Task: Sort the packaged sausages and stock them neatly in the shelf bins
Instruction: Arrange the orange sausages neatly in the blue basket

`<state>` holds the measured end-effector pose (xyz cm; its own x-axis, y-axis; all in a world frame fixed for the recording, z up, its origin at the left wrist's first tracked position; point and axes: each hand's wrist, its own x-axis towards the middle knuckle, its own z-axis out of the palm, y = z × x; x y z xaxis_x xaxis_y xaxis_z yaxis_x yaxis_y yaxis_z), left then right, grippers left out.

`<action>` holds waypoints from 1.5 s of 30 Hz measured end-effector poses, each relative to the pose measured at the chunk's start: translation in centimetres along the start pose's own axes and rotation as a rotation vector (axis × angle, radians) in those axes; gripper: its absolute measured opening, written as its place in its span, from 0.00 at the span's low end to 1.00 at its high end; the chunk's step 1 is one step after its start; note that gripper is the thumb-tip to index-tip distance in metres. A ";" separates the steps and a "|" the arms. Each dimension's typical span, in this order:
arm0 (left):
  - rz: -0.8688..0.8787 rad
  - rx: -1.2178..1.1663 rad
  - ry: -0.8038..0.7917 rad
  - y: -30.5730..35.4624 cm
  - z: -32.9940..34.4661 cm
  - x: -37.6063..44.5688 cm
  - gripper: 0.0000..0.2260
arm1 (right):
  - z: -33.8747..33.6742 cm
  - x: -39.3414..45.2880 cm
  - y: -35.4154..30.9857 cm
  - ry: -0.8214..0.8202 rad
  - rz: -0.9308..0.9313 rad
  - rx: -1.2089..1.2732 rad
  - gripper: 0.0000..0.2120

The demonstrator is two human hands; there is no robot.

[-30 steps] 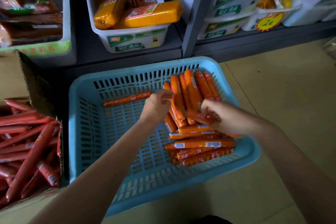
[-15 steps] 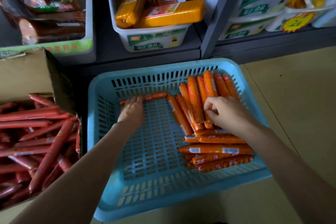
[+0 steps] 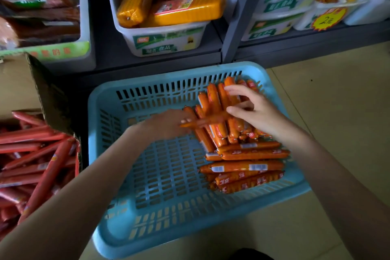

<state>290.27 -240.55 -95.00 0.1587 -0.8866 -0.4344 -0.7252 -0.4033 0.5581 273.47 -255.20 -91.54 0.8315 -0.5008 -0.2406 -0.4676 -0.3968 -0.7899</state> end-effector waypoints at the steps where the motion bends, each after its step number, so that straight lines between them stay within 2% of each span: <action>1: 0.073 -0.029 -0.040 1.1 0.1 -0.2 0.11 | -0.6 -0.2 -0.1 -0.071 0.005 -0.003 0.19; 6: 0.167 -0.106 -0.021 6.0 2.3 0.4 0.14 | -4.0 -2.4 0.7 -0.313 0.142 -0.024 0.16; 9: 0.173 -0.216 -0.011 7.5 4.7 0.5 0.16 | -4.6 -4.1 1.7 -0.432 0.256 -0.313 0.15; 11: 0.157 -0.406 -0.008 7.7 5.7 0.2 0.15 | -4.3 -4.8 2.5 -0.415 0.305 -0.525 0.12; 13: 0.054 -0.426 0.096 6.9 5.9 0.1 0.12 | -3.8 -5.6 2.9 -0.350 0.324 -0.592 0.12; 15: -0.123 -0.296 0.180 5.8 5.9 -0.2 0.12 | -2.8 -6.3 3.0 -0.341 0.272 -0.558 0.19; 17: -0.207 -0.272 0.064 5.2 6.2 -0.9 0.12 | -0.9 -6.8 3.2 -0.390 0.206 -0.530 0.30; 19: -0.245 -0.386 -0.075 5.4 7.0 -1.5 0.10 | 1.1 -6.9 3.7 -0.444 0.148 -0.661 0.41; 21: -0.345 -0.635 -0.082 5.6 7.8 -1.6 0.07 | 2.0 -6.8 4.0 -0.450 0.115 -0.767 0.49; 23: -0.444 -0.816 -0.055 4.9 8.3 -1.0 0.09 | 2.1 -6.5 4.0 -0.444 0.075 -0.815 0.51; 26: -0.537 -0.941 -0.095 3.7 7.8 -0.8 0.11 | 2.6 -6.2 3.7 -0.468 -0.017 -0.991 0.46; 29: -0.545 -0.967 -0.120 3.1 7.5 -0.8 0.10 | 3.6 -6.3 3.6 -0.454 -0.022 -1.064 0.43; 33: -0.593 -0.903 -0.131 2.5 8.2 -1.2 0.10 | 4.4 -6.7 3.7 -0.407 -0.079 -1.127 0.45; 36: -0.618 -0.999 -0.142 2.3 8.7 -1.4 0.13 | 4.1 -7.3 3.9 -0.316 -0.083 -1.008 0.38; 39: -0.628 -1.026 -0.122 1.9 8.9 -1.3 0.15 | 1.1 -7.1 2.3 -0.161 0.098 -0.478 0.23; 40: -0.637 -1.033 -0.119 1.8 8.8 -1.2 0.15 | 0.0 -6.9 1.7 -0.104 0.140 -0.338 0.22; 43: -0.650 -1.032 -0.139 1.8 8.7 -1.0 0.15 | -2.2 -6.2 1.3 -0.008 0.159 -0.254 0.22; 45: -0.629 -1.073 -0.159 2.5 8.3 -0.9 0.16 | -2.1 -6.0 1.2 -0.103 0.163 -0.298 0.23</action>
<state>282.77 -238.90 -99.04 0.1421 -0.4666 -0.8730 0.3690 -0.7934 0.4841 267.27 -254.27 -89.91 0.7572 -0.5023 -0.4175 -0.6513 -0.5325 -0.5405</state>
